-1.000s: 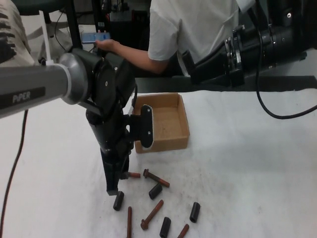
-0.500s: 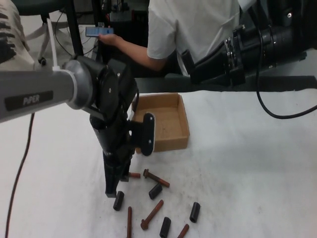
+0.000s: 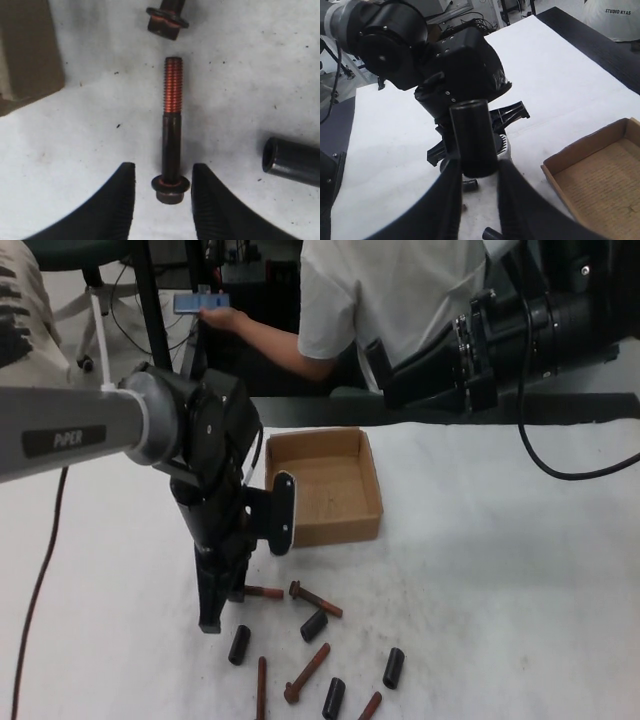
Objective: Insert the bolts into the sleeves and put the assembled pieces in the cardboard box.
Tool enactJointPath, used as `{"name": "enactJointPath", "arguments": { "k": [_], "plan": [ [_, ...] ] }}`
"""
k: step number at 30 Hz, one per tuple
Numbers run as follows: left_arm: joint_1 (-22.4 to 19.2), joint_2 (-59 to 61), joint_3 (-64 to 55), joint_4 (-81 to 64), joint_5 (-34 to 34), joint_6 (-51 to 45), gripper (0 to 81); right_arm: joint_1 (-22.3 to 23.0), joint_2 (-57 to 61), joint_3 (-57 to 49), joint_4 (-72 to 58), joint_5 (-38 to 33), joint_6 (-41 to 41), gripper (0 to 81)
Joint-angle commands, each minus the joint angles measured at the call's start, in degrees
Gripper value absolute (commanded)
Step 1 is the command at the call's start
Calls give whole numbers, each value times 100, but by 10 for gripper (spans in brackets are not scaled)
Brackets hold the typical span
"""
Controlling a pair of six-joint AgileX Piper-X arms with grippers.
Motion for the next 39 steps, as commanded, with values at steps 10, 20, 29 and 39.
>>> {"name": "enactJointPath", "arguments": {
  "k": [10,20,29,39],
  "plan": [
    [-8,259,-3,-77,-48,134,347,-19,-62,-40,14,-88,27,8],
    [-301,270,-14,-243,-8,164,347,-19,-62,-40,-53,-88,27,8],
    [-276,352,-14,-243,-260,59,294,-19,-62,-40,-29,-88,27,8],
    [-94,351,-14,-202,-429,47,64,-19,-62,-40,-29,-88,27,8]
  ]
}}
